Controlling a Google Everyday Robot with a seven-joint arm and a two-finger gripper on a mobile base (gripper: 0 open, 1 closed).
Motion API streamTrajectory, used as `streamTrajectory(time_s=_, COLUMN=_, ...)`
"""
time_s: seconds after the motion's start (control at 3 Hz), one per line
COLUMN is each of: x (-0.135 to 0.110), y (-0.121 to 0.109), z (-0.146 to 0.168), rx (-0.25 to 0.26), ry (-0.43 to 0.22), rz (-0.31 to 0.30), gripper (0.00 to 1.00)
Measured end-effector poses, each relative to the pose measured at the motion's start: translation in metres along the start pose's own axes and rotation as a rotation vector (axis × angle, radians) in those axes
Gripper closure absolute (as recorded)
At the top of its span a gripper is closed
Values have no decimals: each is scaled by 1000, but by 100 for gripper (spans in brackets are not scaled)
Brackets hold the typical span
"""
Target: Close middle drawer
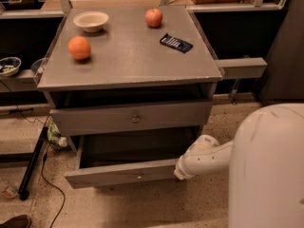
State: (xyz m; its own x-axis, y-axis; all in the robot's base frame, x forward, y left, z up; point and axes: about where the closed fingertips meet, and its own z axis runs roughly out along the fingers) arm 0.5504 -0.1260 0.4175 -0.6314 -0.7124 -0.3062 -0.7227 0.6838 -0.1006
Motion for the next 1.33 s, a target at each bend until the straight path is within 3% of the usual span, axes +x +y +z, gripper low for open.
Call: streamTrajectory(time_s=1.33, x=-19, y=3, z=10, rx=-3, ry=-23, rz=-18, gripper=100)
